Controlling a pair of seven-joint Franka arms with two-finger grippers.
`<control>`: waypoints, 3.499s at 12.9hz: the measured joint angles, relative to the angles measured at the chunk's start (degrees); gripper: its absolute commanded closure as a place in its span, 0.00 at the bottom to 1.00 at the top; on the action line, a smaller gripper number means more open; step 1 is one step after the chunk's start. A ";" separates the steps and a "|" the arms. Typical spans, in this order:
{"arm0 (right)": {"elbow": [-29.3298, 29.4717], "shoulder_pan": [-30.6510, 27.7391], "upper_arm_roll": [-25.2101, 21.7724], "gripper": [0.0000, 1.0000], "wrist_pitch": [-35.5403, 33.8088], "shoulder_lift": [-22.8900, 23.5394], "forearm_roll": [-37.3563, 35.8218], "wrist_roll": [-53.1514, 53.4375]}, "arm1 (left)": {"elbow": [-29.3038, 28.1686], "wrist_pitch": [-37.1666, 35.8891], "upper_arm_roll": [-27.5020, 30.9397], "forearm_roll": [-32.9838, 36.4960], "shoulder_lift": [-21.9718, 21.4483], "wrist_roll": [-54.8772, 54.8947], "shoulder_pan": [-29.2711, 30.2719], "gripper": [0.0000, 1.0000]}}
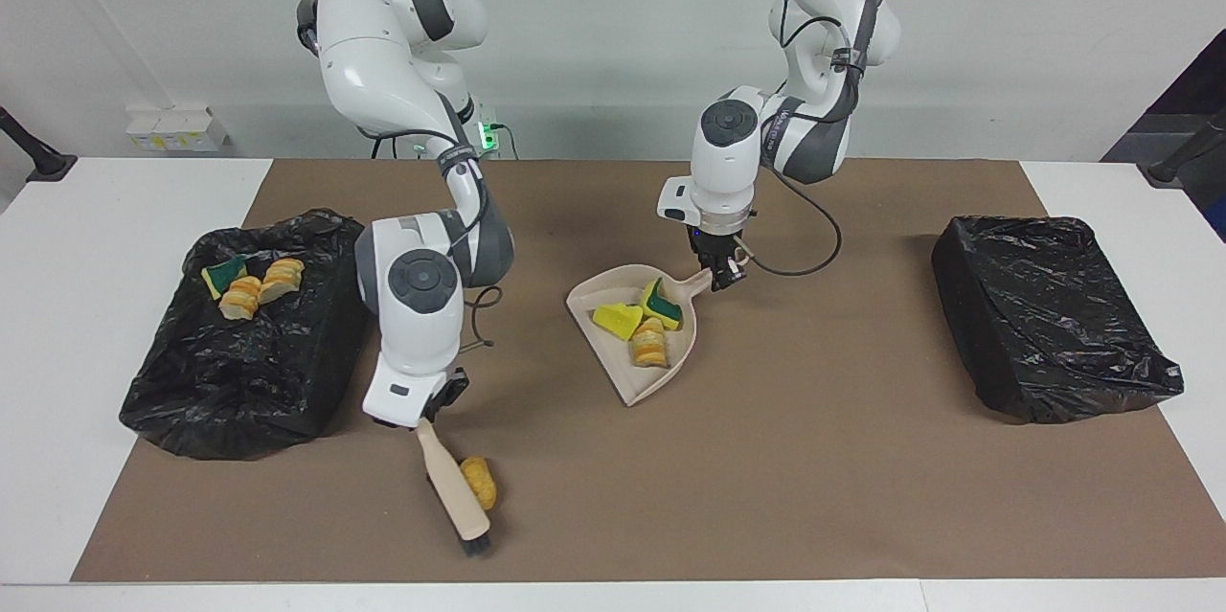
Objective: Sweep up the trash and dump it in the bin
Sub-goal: 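Move the brush to the bread chunk farther out with the right gripper, then sweep the bread chunk into the dustpan with the right gripper's brush, then tip the dustpan into the nearer bin with the left gripper while the right gripper withdraws, then lay the brush on the mat center with the right gripper and withdraw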
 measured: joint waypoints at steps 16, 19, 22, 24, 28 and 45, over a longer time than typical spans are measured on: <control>-12.16 0.25 18.74 1.00 -14.14 -8.03 9.64 7.92 | -0.18 0.00 0.00 0.00 -0.05 -0.16 -0.02 1.00; -11.98 -1.31 19.02 1.00 -20.07 -11.30 12.13 8.30 | -0.13 0.00 0.19 0.00 -0.08 3.14 0.05 1.00; -11.96 -2.52 19.09 1.00 -27.50 -15.80 14.43 9.87 | -0.06 -0.16 0.50 0.00 -0.91 10.13 2.15 1.00; -12.39 -2.06 19.51 1.00 -29.76 -16.91 14.98 16.07 | 0.03 -1.85 0.75 0.00 -2.53 13.92 3.93 1.00; -18.02 -1.13 20.02 1.00 -26.72 -18.86 23.61 29.33 | 0.19 -8.93 1.12 0.05 -9.84 23.59 11.14 1.00; -32.20 14.03 19.88 0.00 -7.03 -22.02 33.91 55.36 | 7.38 -0.52 2.07 7.07 -12.30 61.52 61.00 1.00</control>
